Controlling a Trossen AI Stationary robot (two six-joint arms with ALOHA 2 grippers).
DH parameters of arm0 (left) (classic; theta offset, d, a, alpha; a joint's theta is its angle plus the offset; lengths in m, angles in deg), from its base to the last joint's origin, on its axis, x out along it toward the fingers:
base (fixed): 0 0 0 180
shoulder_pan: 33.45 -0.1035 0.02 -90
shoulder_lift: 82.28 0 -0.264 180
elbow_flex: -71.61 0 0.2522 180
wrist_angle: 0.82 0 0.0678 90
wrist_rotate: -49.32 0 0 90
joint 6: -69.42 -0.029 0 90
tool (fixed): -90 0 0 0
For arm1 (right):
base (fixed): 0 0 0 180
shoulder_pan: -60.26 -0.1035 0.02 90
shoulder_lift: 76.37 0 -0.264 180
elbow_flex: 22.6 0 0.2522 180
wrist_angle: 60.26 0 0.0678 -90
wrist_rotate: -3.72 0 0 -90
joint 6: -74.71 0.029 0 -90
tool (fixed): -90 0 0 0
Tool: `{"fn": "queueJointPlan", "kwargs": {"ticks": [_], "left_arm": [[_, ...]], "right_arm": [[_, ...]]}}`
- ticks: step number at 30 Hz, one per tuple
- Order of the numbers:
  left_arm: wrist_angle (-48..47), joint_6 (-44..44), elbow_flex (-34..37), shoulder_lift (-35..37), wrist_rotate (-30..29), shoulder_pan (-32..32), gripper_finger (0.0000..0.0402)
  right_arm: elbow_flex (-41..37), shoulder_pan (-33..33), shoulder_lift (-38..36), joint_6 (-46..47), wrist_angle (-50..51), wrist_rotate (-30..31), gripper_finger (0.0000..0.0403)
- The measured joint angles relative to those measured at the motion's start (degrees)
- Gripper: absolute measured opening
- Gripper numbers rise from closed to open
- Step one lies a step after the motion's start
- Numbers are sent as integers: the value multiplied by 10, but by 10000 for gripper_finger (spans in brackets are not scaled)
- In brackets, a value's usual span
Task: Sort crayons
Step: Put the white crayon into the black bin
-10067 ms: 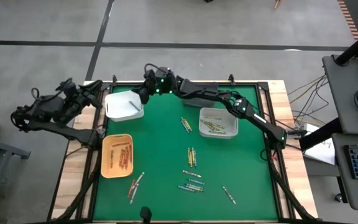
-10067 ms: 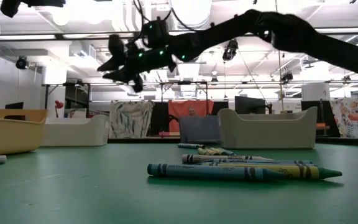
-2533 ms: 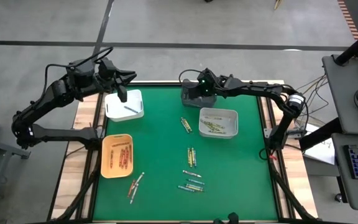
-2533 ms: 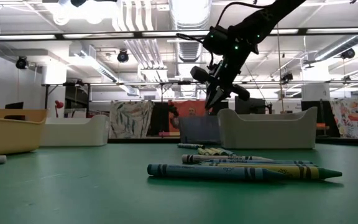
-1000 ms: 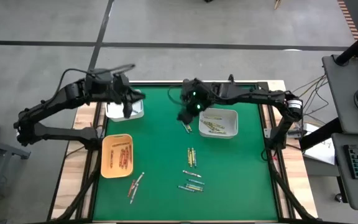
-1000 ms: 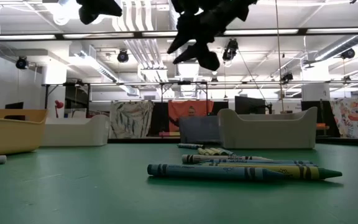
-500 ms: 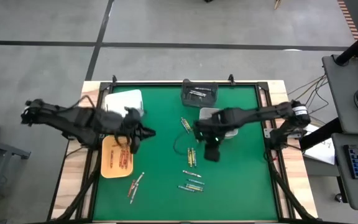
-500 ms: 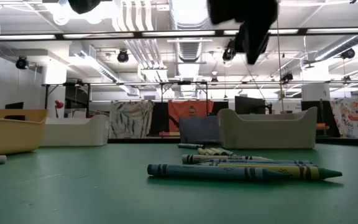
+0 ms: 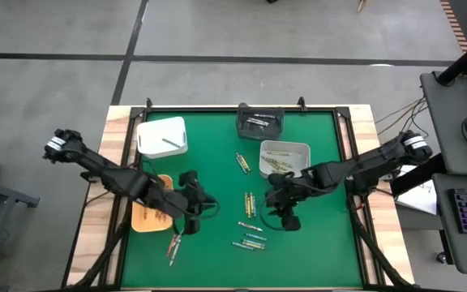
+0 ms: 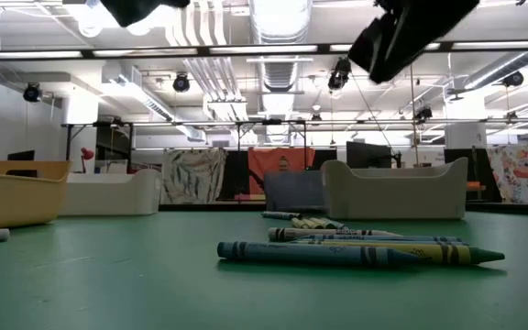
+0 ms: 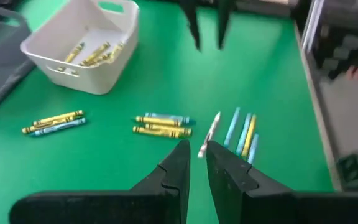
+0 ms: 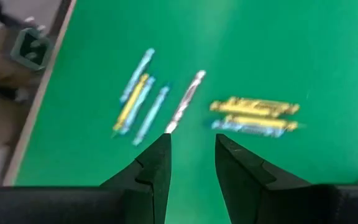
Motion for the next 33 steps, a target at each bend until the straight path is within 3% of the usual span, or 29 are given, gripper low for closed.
{"fn": "queueJointPlan", "kwargs": {"ticks": [5, 9, 14, 20, 28, 33], "left_arm": [[10, -48, -2, -52, 11, 0, 36], [79, -62, -3, -98, 11, 0, 36], [189, -108, -3, -159, 12, 1, 36], [245, -99, -3, -216, 13, 3, 36], [314, -79, -3, -258, 14, 5, 39], [319, -88, -3, -277, 14, 5, 68]], "right_arm": [[-98, -3, -30, 12, -154, 74, 111], [-131, -21, -40, 45, -223, 137, 111], [-136, -55, -36, 112, -235, 249, 111], [-141, -121, -1, 176, -253, 317, 111], [-141, -184, -4, 211, -275, 320, 111], [-143, -206, 0, 211, -282, 324, 111]]}}
